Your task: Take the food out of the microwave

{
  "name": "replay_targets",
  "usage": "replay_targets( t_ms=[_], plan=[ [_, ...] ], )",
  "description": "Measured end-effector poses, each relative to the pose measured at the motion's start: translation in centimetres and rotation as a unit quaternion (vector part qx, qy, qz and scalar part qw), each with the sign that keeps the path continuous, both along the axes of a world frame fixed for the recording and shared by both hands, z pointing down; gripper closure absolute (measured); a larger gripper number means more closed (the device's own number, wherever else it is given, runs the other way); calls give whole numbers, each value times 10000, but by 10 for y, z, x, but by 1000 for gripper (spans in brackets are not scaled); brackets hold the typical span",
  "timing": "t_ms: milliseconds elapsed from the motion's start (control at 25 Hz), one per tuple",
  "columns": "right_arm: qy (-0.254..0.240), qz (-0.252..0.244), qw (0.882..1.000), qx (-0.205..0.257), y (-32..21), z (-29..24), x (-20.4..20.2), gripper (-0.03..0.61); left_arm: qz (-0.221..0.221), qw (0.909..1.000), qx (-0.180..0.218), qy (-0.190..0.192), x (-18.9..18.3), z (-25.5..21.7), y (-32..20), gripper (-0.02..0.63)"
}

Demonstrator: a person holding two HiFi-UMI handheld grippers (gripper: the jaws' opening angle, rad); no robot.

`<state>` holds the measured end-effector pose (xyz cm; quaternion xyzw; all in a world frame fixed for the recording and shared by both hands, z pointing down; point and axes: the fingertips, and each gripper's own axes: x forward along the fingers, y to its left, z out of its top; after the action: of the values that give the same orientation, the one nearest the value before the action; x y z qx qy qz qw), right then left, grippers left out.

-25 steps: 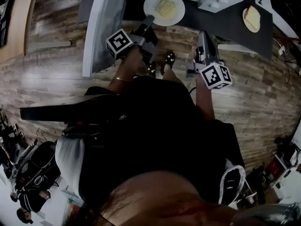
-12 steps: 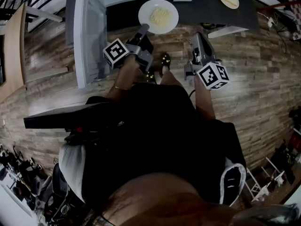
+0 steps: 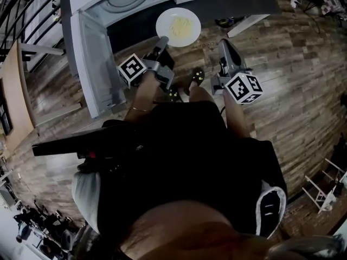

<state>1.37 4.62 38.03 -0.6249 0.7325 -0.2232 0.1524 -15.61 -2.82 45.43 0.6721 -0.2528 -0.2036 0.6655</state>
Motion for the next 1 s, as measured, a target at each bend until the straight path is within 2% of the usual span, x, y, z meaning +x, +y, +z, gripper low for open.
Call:
replay_targets(
  t_ms=[280,760,1000],
  plan=[
    [-40,338,9994,75,12,-5,23,577,328,9995,-1,-30,20,-1,7,598],
    [-104,624,9979,130,24,-2,80,578,690,9976,5,68,89,-1,10,598],
    [-137,717,9973,115,28,-1,114,577,731,9973,23,39,120,0,8,598]
  ],
)
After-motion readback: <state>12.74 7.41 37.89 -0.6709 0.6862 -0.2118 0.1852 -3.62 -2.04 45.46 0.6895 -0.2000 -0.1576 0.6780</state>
